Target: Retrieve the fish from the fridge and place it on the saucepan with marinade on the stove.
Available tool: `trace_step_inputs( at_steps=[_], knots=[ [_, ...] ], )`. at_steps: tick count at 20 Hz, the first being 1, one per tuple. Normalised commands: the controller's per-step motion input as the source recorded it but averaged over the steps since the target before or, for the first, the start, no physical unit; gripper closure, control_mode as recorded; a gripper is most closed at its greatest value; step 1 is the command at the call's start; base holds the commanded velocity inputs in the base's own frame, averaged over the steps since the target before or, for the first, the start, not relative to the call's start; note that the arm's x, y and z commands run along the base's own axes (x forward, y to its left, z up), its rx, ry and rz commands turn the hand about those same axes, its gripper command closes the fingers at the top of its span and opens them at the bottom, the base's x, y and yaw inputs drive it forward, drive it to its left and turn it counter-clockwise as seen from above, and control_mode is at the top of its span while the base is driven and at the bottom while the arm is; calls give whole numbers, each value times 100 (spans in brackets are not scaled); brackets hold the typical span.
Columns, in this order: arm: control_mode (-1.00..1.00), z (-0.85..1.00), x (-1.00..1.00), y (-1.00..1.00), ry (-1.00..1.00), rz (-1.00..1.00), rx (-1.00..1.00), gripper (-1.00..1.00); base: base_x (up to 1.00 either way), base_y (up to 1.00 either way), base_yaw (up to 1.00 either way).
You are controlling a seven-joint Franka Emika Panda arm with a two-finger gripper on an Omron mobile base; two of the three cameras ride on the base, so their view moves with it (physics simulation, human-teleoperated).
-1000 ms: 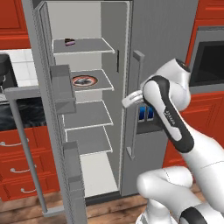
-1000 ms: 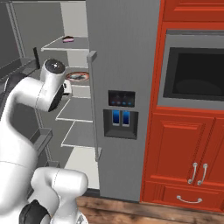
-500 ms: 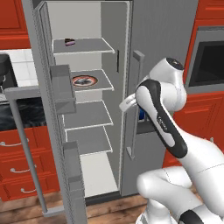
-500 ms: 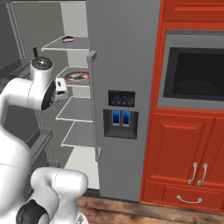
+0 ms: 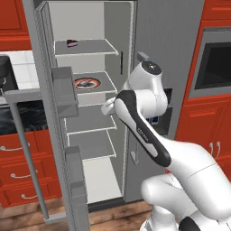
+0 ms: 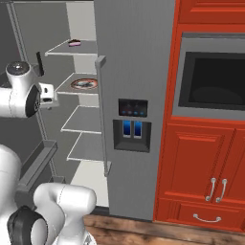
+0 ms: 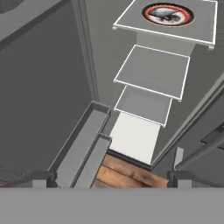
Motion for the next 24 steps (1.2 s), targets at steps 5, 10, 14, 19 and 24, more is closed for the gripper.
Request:
trace_step_inputs(
  at_steps=[5, 10, 14, 19, 24],
  knots=[
    [-100, -11, -30, -85, -8, 0, 0, -100, 0, 0, 0],
    [-100, -15, -24, -100, -19, 0, 0, -100, 0, 0, 0],
    [-100, 0, -3, -19, -2, 0, 0, -100, 0, 0, 0],
    [-100, 0, 0, 0, 0, 0, 0, -100, 0, 0, 0],
    [-100, 0, 0, 3, 0, 0, 0, -100, 0, 0, 0]
  ],
)
